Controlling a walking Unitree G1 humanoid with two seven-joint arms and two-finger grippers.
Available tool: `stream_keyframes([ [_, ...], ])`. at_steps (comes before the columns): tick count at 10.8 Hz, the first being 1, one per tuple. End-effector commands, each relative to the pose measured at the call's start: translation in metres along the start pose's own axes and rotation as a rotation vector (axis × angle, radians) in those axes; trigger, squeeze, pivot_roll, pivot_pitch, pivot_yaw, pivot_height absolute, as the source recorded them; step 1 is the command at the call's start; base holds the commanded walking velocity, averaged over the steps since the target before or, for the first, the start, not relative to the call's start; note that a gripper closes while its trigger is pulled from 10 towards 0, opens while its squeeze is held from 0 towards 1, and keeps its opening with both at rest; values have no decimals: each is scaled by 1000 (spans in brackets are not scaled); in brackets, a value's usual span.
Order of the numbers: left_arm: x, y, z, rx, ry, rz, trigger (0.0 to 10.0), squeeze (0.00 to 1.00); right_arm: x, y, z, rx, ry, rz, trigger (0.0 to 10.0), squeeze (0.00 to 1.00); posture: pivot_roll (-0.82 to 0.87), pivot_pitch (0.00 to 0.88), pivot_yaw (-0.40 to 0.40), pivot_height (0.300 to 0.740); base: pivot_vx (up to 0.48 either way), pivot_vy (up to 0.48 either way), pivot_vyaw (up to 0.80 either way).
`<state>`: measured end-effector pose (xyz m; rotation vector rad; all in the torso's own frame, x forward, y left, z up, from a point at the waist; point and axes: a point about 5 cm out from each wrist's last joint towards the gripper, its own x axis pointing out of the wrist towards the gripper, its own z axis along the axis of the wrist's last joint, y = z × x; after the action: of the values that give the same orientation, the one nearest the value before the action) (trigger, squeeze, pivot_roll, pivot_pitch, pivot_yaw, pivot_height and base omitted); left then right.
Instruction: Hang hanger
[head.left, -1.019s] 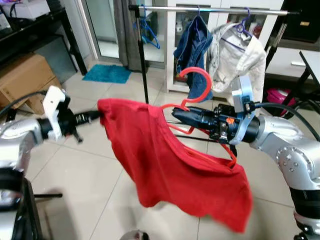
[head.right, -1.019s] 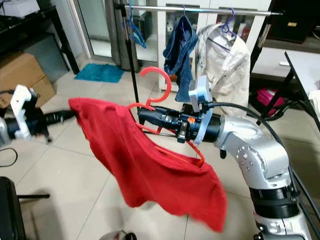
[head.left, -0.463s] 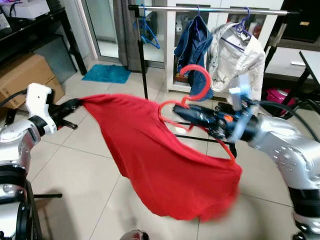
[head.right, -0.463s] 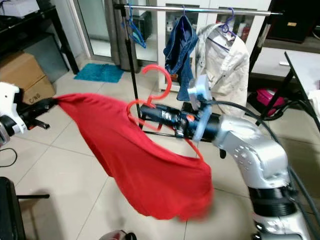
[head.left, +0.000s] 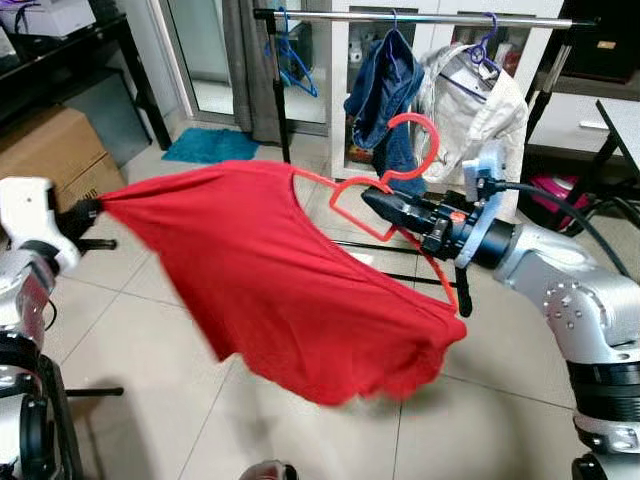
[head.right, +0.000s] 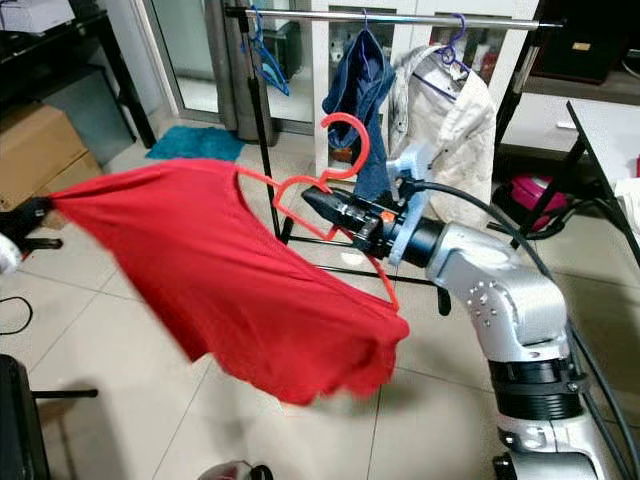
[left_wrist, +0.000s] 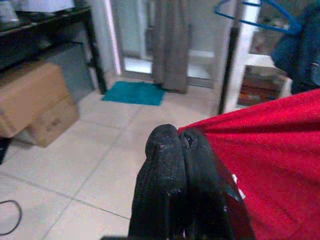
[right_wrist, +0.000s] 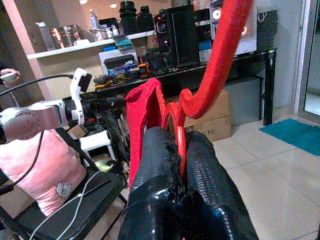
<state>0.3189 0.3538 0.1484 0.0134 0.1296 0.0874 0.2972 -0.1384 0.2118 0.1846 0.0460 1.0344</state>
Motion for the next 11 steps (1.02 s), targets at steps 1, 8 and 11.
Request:
stream_keyframes([
  [1,-5,16,6,-11,-24,93,0,0,-4,-5,11,-26,-34,-28,10000,0,-72,0,99,740,0,0,0],
  [8,3,-32,-21,-75,11,-129,10000,0,-2,-12,4,-10,-40,-144,10000,0,-69,0,101,740,0,0,0],
  [11,-5,-43,-34,-69,38,-179,10000,1000,-2,-2,-14,30,-8,-177,10000,0,-77,0,100,740,0,0,0],
])
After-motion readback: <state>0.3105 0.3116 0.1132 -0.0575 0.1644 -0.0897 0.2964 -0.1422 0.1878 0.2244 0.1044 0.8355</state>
